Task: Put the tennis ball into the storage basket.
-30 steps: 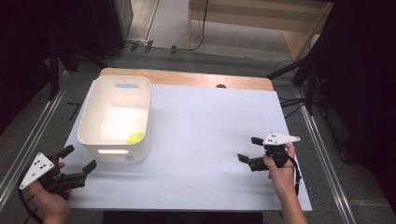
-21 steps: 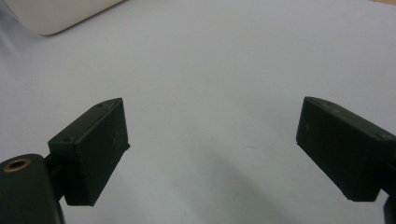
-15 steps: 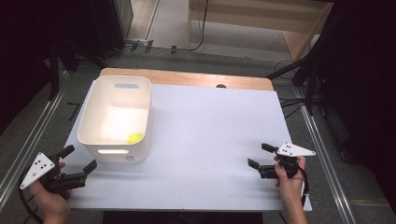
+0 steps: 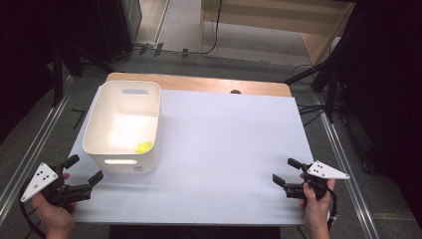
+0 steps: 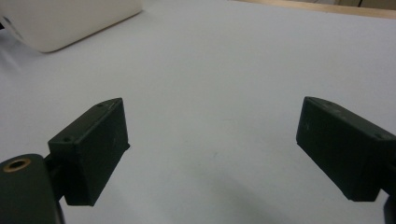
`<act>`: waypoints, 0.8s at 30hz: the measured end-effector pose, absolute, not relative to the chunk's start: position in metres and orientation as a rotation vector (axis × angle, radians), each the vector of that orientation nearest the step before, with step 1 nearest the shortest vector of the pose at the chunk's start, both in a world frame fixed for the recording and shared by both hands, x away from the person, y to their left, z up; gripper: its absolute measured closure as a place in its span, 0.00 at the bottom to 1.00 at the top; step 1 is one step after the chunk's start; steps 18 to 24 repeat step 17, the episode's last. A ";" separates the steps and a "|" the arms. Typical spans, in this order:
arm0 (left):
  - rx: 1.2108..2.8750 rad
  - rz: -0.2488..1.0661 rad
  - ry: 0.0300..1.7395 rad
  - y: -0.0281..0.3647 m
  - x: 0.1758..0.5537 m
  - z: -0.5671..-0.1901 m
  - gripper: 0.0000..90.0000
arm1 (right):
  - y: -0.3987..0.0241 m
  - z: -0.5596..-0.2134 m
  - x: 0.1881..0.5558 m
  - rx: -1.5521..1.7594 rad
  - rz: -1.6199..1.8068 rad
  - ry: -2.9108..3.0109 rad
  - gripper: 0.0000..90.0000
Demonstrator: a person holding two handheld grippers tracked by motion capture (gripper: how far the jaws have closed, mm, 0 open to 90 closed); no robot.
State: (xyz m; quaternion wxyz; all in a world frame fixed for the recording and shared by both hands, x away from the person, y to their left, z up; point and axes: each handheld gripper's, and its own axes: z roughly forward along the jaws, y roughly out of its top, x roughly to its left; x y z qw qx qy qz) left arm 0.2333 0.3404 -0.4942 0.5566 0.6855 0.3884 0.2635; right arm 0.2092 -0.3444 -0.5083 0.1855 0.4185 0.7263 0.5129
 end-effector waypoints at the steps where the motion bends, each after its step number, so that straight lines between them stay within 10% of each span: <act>1: 1.616 0.621 0.918 0.340 0.233 -0.494 0.00 | -0.345 -0.509 0.208 1.178 1.444 2.047 0.08; 24: 1.612 0.619 0.926 0.341 0.234 -0.494 0.00 | -0.362 -0.516 0.189 1.240 1.459 1.966 0.00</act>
